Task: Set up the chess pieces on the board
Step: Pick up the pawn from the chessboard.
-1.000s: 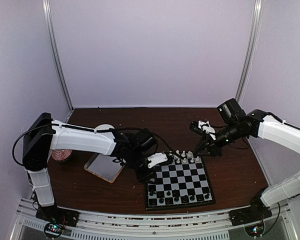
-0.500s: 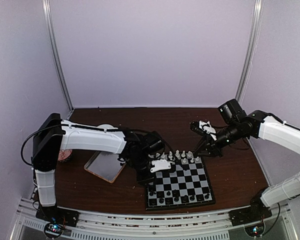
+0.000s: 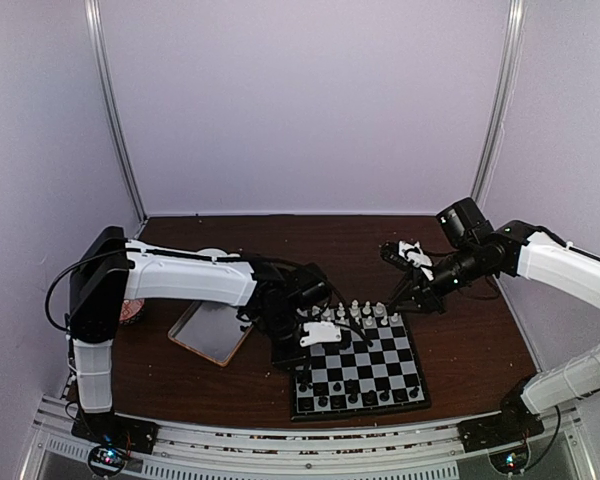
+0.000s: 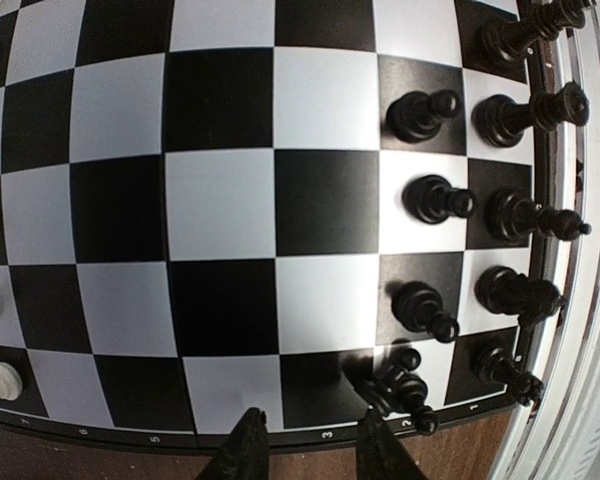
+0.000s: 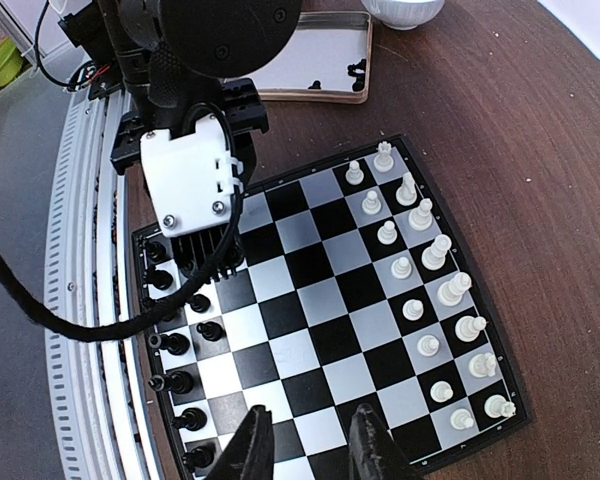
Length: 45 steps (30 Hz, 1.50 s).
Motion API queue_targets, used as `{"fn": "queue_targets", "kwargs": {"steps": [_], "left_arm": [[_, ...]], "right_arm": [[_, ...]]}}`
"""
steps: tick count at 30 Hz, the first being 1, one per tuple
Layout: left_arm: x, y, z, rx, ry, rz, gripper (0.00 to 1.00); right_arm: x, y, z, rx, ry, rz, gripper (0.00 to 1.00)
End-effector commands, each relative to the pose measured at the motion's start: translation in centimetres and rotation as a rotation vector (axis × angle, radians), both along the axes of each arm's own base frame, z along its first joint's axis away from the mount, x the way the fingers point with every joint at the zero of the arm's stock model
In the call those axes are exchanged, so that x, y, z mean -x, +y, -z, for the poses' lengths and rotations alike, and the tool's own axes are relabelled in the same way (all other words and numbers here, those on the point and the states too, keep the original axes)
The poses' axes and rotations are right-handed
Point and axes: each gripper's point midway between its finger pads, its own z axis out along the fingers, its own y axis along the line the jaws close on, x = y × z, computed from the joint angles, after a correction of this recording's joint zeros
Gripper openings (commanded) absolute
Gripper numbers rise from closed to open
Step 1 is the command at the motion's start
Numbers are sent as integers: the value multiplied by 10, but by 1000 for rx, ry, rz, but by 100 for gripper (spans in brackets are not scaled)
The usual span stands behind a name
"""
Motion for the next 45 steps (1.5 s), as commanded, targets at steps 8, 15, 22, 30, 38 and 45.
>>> {"fn": "queue_targets", "kwargs": {"steps": [8, 15, 22, 30, 38, 45], "left_arm": [[11, -10, -11, 17, 66, 51, 32], [16, -8, 0, -51, 40, 68, 33], [8, -9, 5, -78, 0, 52, 33], [-4, -7, 7, -108, -60, 22, 29], [-4, -10, 9, -96, -61, 36, 26], [-9, -15, 4, -58, -85, 12, 27]], "right_arm": [[1, 0, -1, -17, 1, -1, 28], [1, 0, -1, -18, -1, -3, 28], [2, 0, -2, -19, -2, -5, 28], [1, 0, -2, -19, -2, -4, 28], [1, 0, 0, -17, 2, -5, 28], [1, 0, 0, -17, 5, -3, 28]]}}
